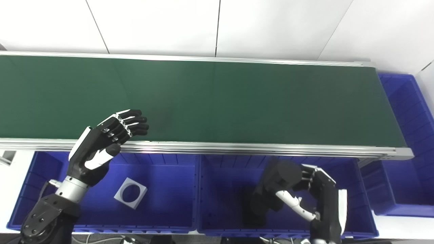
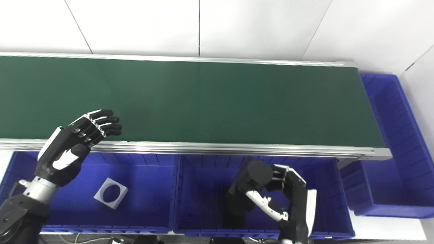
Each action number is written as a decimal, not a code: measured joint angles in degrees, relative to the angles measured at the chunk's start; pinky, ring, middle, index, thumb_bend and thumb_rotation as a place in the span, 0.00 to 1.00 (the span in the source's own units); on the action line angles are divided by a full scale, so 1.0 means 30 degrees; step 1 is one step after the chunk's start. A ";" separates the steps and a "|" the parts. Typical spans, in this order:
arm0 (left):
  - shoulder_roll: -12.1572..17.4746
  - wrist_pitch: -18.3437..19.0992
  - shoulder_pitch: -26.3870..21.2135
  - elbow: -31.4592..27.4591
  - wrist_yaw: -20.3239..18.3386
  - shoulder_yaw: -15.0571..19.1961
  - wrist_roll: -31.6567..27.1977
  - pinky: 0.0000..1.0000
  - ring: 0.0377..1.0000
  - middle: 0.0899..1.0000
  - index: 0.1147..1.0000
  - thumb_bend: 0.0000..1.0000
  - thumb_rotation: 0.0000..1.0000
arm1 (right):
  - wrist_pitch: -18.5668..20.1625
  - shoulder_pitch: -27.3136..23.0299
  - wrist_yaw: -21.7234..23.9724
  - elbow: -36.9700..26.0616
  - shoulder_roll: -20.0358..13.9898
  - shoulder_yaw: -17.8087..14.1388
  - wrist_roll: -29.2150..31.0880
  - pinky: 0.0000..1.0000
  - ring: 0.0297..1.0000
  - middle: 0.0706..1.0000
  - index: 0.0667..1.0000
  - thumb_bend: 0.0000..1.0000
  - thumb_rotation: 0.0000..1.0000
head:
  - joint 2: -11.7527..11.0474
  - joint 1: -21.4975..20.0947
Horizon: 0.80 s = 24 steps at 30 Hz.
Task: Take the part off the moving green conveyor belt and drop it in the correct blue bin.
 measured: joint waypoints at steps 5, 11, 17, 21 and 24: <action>0.0000 0.0132 0.0000 0.0000 -0.0010 0.0047 -0.0001 0.70 0.69 0.71 0.72 0.92 0.52 | -0.0150 -0.0017 -0.0445 0.1103 0.0008 -0.0858 0.0043 0.39 0.42 0.45 0.47 0.52 0.00 | 0.0000 0.0030; 0.0001 0.0159 0.0000 -0.0044 -0.0011 0.0057 -0.0001 0.70 0.69 0.71 0.72 0.92 0.52 | -0.0159 -0.0228 -0.0821 0.1969 0.0038 -0.1852 0.0741 0.41 0.42 0.45 0.47 0.52 0.00 | -0.0029 0.0030; 0.0008 0.0422 0.0001 -0.0062 -0.0014 0.0127 -0.0137 0.70 0.69 0.71 0.72 0.92 0.51 | -0.0186 -0.0694 -0.0970 0.3136 -0.0005 -0.2767 0.1268 0.36 0.39 0.44 0.49 0.52 0.00 | -0.0058 0.0059; 0.0017 0.0471 0.0003 -0.0067 -0.0049 0.0186 -0.0328 0.70 0.69 0.71 0.72 0.92 0.51 | -0.0198 -0.0829 -0.0993 0.3255 -0.0016 -0.3244 0.1519 0.38 0.40 0.44 0.49 0.52 0.00 | -0.0059 0.0059; 0.0031 0.0470 0.0002 -0.0068 -0.0128 0.0207 -0.0326 0.70 0.69 0.71 0.72 0.93 0.52 | -0.0265 -0.1055 -0.1044 0.3749 -0.0085 -0.3545 0.1522 0.40 0.41 0.43 0.48 0.52 0.00 | -0.0059 0.0117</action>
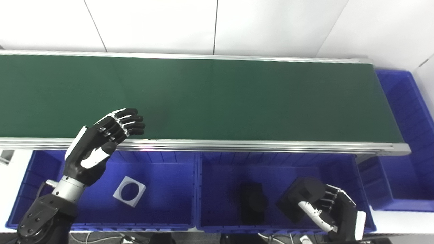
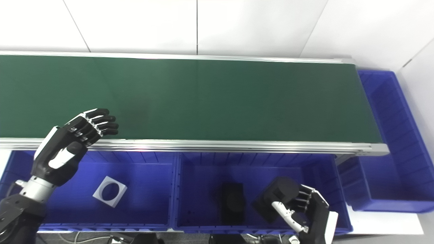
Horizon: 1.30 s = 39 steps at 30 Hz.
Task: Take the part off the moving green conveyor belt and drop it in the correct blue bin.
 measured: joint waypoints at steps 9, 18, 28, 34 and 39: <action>0.0025 0.0001 0.0007 -0.0125 -0.0035 0.0017 0.0001 0.70 0.69 0.71 0.72 0.92 0.52 | -0.0262 -0.0562 -0.0261 0.0552 0.0028 -0.0247 -0.0188 0.37 0.40 0.45 0.49 0.52 0.00 | -0.0029 0.0146; 0.0056 0.0060 0.0140 -0.0619 -0.0044 0.0070 0.0000 0.70 0.69 0.71 0.72 0.92 0.51 | -0.0388 -0.1475 -0.1325 0.1260 0.0305 -0.0353 -0.0907 0.37 0.41 0.48 0.47 0.52 0.00 | -0.0117 0.0205; 0.0063 0.0088 0.0244 -0.0621 -0.0045 0.0087 0.0000 0.71 0.70 0.71 0.72 0.91 0.51 | -0.0388 -0.2419 -0.1761 0.1433 0.0410 -0.0352 -0.1144 0.35 0.40 0.47 0.47 0.52 0.00 | -0.0088 0.0322; 0.0063 0.0090 0.0273 -0.0623 -0.0045 0.0085 0.0000 0.71 0.69 0.71 0.72 0.91 0.51 | -0.0386 -0.2592 -0.1953 0.2267 0.0413 -0.0335 -0.1461 0.37 0.41 0.47 0.47 0.52 0.00 | -0.0088 0.0352; 0.0061 0.0090 0.0279 -0.0628 -0.0045 0.0081 -0.0001 0.71 0.70 0.72 0.72 0.91 0.51 | -0.0391 -0.2792 -0.2179 0.2962 0.0317 -0.0188 -0.1671 0.47 0.43 0.46 0.48 0.52 0.00 | -0.0088 0.0410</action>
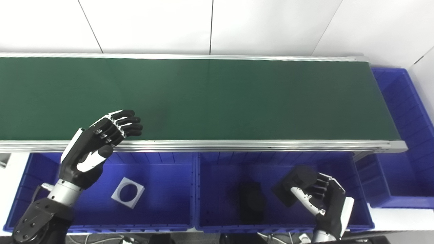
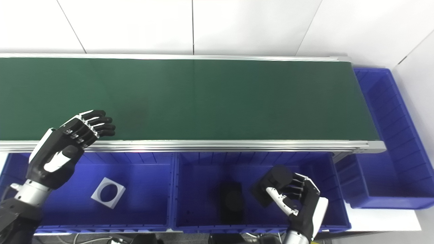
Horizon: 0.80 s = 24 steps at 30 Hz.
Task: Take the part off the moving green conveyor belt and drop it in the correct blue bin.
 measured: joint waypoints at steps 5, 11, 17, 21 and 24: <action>-0.0001 0.0000 0.0009 0.0000 0.0004 -0.0006 0.0002 0.71 0.70 0.72 0.72 0.91 0.51 | 0.0007 0.0068 0.0580 0.0019 -0.0286 0.0423 0.0317 0.60 0.65 0.68 0.73 0.77 0.04 | -0.0059 0.0029; -0.0003 0.0000 0.0017 -0.0005 0.0005 -0.0012 0.0004 0.71 0.70 0.72 0.72 0.92 0.51 | 0.0528 0.0525 0.1896 -0.0717 -0.0632 0.1005 0.0823 0.84 0.88 0.88 0.89 0.86 0.20 | -0.0059 0.0029; -0.0007 -0.0003 0.0048 -0.0011 0.0008 -0.0019 0.0008 0.71 0.70 0.72 0.72 0.91 0.51 | 0.0636 0.0900 0.2720 -0.1573 -0.0746 0.1221 0.1165 0.88 0.91 0.91 0.93 0.87 0.24 | -0.0146 0.0088; -0.0011 -0.0003 0.0120 -0.0010 0.0008 -0.0026 0.0007 0.71 0.70 0.72 0.72 0.91 0.51 | 0.0685 0.1138 0.2945 -0.2289 -0.0722 0.1309 0.1125 0.86 0.90 0.91 0.92 0.88 0.32 | -0.0234 0.0292; -0.0017 -0.0004 0.0132 -0.0009 0.0007 -0.0028 0.0007 0.71 0.70 0.71 0.72 0.91 0.52 | 0.0795 0.1366 0.2965 -0.3325 -0.0669 0.1467 0.0757 0.83 0.88 0.90 0.91 0.90 0.38 | -0.0321 0.0554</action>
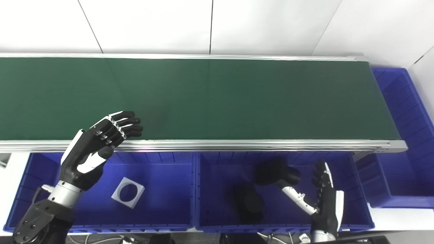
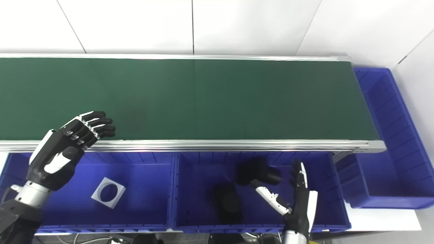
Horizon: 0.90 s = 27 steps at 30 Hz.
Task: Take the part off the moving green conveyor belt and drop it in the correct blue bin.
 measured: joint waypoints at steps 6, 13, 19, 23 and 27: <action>-0.0069 -0.0094 0.0012 0.0087 -0.0002 -0.0116 0.0374 0.71 0.69 0.71 0.72 0.91 0.53 | 0.0210 0.1302 0.0484 -0.3933 0.0394 0.1305 -0.0831 0.79 0.83 0.84 0.87 0.84 0.39 | -0.0323 0.0647; -0.0332 -0.0564 0.0180 0.0161 0.0064 -0.0404 0.1131 0.71 0.69 0.71 0.72 0.94 0.56 | 0.0938 0.1928 0.2021 -0.8237 0.0517 0.3620 -0.2618 0.78 0.82 0.83 0.87 0.80 0.37 | -0.1025 0.1934; -0.0801 -0.0927 0.0607 0.0159 0.0430 -0.0645 0.1789 0.72 0.70 0.71 0.72 0.93 0.56 | 0.1584 0.1484 0.3457 -0.9362 0.0353 0.4972 -0.3261 0.77 0.80 0.81 0.85 0.76 0.30 | -0.1700 0.3196; -0.1140 -0.1360 0.0634 0.0169 0.0491 -0.1103 0.2328 0.72 0.71 0.72 0.73 0.90 0.58 | 0.1611 0.0392 0.3893 -0.8821 0.0206 0.5749 -0.2954 0.75 0.79 0.80 0.84 0.74 0.29 | -0.2169 0.4365; -0.1347 -0.1835 0.0715 0.0200 0.0571 -0.1392 0.2872 0.73 0.71 0.73 0.73 0.88 0.58 | 0.1612 -0.0543 0.4195 -0.7518 -0.0056 0.6541 -0.2722 0.74 0.79 0.80 0.84 0.75 0.31 | -0.2696 0.5889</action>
